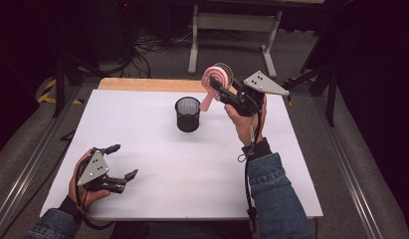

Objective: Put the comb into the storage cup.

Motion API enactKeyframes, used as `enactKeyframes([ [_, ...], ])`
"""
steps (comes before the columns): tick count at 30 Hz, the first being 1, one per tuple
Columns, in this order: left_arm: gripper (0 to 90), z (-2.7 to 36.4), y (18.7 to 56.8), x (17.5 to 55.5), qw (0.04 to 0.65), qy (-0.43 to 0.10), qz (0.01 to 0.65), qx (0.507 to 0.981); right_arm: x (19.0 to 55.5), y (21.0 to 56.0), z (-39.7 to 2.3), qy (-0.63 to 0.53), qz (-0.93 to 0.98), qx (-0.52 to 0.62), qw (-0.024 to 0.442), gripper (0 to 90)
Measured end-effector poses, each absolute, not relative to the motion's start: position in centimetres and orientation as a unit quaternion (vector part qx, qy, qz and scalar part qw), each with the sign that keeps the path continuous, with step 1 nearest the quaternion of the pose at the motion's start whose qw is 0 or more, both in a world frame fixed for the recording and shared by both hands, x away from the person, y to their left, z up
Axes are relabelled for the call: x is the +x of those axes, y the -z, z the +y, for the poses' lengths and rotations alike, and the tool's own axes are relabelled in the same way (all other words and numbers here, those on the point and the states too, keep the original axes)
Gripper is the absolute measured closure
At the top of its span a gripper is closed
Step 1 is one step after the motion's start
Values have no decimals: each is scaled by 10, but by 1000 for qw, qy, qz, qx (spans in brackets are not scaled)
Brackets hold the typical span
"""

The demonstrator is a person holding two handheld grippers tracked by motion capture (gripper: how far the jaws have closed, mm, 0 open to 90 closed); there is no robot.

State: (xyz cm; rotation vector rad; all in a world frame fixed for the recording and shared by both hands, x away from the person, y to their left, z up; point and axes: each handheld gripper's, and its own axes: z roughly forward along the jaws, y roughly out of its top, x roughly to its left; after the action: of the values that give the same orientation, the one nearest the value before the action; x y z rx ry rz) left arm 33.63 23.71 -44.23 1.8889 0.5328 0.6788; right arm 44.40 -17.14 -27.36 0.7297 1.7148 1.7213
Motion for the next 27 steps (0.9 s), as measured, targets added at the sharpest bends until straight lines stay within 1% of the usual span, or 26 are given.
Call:
enactKeyframes([
  [9,59,238,442,336,506,-280,220,785,449,272,-163,-650,645,270,297,637],
  [27,59,240,442,335,508,-280,220,784,465,286,-144,-653,642,280,290,637],
])
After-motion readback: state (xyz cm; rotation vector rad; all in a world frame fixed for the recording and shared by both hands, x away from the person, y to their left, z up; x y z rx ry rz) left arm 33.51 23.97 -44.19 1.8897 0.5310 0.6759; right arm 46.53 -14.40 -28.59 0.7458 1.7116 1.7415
